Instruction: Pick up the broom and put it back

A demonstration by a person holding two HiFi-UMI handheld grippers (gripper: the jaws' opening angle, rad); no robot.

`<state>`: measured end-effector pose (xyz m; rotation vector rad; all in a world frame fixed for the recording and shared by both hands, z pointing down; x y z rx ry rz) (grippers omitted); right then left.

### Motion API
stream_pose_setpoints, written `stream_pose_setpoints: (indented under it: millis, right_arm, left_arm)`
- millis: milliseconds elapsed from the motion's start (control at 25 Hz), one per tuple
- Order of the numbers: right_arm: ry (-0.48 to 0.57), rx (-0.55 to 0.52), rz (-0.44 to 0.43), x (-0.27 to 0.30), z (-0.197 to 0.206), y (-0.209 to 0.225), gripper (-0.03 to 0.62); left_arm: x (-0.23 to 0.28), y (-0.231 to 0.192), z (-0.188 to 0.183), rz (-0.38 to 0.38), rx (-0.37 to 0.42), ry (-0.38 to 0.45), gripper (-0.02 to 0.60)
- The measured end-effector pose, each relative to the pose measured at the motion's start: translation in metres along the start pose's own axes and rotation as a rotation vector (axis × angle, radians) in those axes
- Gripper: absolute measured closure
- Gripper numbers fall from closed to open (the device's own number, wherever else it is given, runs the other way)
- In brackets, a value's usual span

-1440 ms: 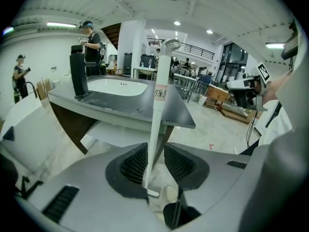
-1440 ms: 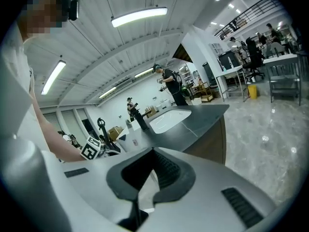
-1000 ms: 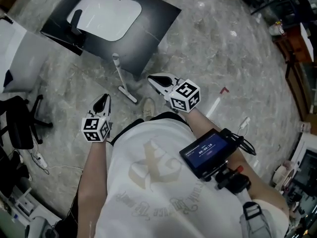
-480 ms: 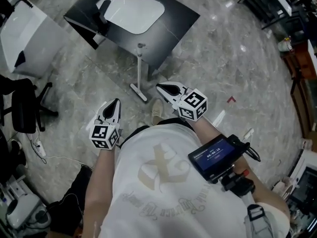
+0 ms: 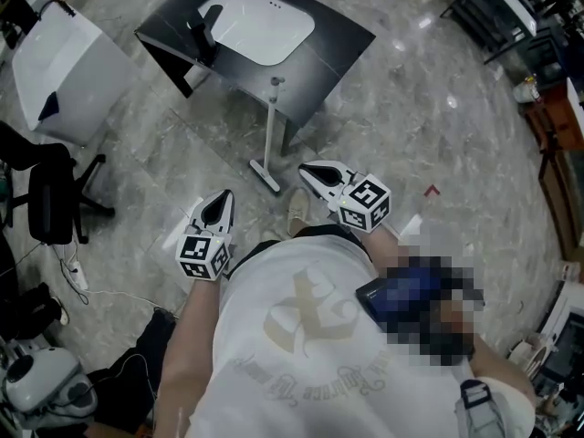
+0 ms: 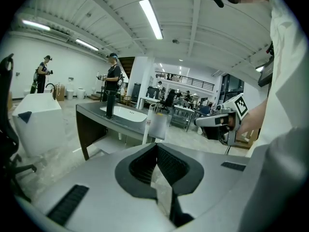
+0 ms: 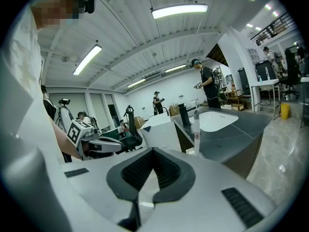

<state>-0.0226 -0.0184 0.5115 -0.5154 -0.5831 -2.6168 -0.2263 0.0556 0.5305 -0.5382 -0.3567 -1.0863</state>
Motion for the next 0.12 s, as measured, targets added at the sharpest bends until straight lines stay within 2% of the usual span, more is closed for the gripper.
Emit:
stream_pose_setpoints:
  millis: [120]
  right_arm:
    - [-0.002,-0.002,0.005,-0.0051,0.0056,-0.0125,0.577]
  left_arm:
    - [-0.0113,0.0047,0.0064,0.006,0.000,0.002,0.569]
Point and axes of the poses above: the fingertips, and each gripper's own axes: x forward along the fingers, y to its right, z out of its underside, the point moved 4 cm from there along -x, backward along the fingers, and after that the axes turned 6 degrees about -y, right-handed, at the moved point
